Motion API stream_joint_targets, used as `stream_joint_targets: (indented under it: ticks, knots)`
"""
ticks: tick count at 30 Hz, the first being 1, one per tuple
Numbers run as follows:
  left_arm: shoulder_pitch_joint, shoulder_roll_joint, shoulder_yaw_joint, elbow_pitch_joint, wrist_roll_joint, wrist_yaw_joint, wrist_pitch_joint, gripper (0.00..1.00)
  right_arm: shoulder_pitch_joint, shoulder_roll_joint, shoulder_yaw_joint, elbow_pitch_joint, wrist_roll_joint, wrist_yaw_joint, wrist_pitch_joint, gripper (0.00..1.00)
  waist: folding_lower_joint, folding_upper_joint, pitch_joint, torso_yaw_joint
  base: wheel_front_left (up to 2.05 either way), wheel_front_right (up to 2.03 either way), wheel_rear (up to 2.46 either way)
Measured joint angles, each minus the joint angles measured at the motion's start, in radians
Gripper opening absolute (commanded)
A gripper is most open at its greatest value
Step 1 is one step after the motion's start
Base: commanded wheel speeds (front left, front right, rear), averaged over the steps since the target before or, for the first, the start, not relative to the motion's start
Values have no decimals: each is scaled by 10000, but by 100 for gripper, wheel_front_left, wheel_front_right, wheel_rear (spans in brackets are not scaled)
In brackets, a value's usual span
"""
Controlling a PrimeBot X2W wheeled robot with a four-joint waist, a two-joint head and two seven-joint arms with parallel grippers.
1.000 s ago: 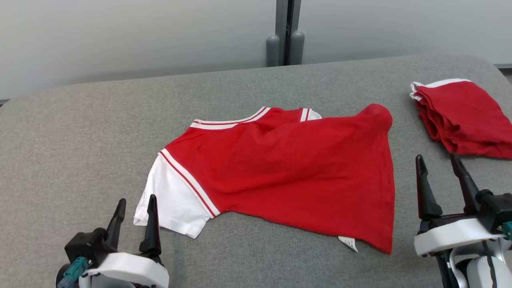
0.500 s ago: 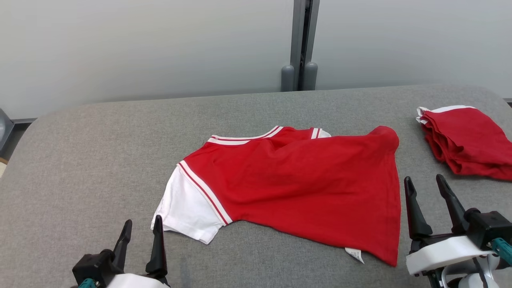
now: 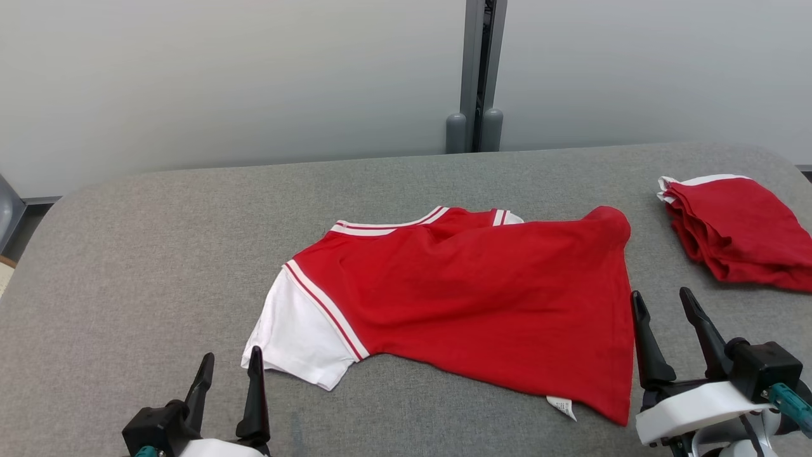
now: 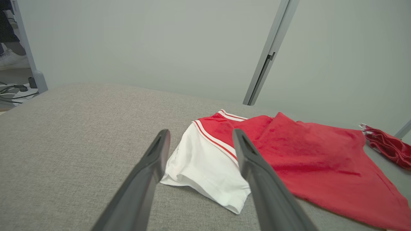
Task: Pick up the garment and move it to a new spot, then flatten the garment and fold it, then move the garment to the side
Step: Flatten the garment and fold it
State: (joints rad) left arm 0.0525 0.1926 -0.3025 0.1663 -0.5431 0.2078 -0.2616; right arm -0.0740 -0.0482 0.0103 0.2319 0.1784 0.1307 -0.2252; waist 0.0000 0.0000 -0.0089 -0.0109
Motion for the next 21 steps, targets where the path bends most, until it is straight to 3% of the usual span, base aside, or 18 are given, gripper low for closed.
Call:
stream_joint_targets:
  ticks: [13, 21]
  knots:
    - [-1, -50, 33, -17, 153, -2, 0, 100, -5, 2, -40, 81, -44, 0, 23, 100, 0, 0, 84, 27, 0, 0, 0]
    - [-80, -128, 36, -48, 222, -56, 0, 100, 466, -8, -364, 73, -117, 0, 838, 100, 0, 0, 597, -86, 0, 0, 0]
